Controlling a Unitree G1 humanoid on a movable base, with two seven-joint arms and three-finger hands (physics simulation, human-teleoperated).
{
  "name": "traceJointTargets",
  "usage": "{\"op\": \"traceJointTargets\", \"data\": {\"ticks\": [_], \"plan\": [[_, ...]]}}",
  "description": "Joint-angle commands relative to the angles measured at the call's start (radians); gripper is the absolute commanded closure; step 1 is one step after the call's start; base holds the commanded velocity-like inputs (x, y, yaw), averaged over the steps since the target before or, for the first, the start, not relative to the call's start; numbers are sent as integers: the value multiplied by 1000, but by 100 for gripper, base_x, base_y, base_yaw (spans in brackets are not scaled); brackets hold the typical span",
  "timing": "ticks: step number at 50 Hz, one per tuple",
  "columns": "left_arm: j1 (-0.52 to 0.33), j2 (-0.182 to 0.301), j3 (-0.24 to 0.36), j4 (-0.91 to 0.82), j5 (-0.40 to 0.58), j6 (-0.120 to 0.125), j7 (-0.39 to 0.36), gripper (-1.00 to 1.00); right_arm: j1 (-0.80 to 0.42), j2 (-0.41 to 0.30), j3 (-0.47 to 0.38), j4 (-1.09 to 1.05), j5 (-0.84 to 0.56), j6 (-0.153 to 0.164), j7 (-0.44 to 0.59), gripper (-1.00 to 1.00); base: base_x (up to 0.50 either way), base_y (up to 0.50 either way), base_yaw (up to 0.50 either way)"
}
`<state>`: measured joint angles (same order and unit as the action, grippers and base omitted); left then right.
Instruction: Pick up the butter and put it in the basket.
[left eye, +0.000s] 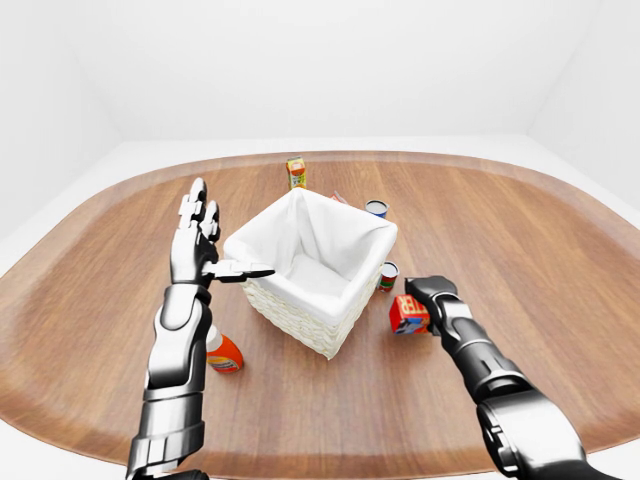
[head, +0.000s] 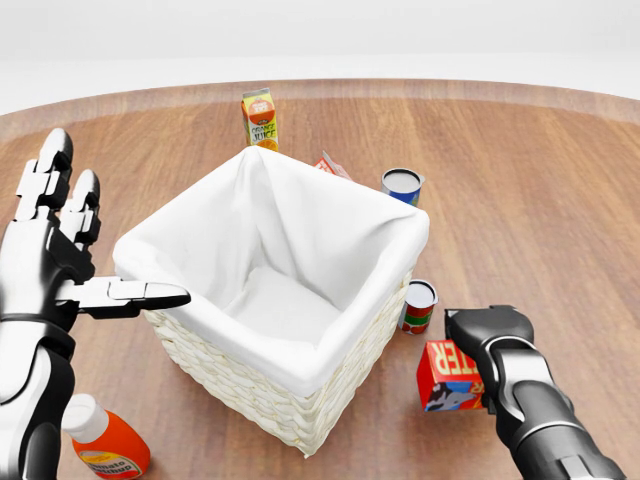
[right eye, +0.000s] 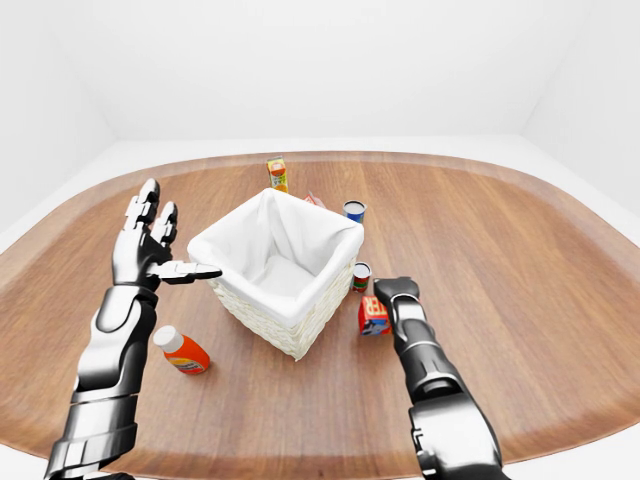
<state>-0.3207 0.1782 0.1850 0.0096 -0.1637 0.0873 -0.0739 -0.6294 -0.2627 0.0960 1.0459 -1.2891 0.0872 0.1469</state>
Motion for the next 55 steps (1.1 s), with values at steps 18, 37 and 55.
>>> {"op": "traceJointTargets", "data": {"ticks": [18, 37, 55], "plan": [[6, 2, 6, -22, -7, 0, 2, -100, 11, -40, -99, -324, -103, 0, 186, 100, 0, 0, 0], [3, 4, 7, -8, -10, 0, 2, -100, -9, -53, -116, -424, -77, 0, 229, 100, 0, 0, 0], [1, 8, 12, 27, -20, 0, -1, -100, -53, -59, -143, -507, -71, 0, 246, 100, 0, 0, 0]]}}
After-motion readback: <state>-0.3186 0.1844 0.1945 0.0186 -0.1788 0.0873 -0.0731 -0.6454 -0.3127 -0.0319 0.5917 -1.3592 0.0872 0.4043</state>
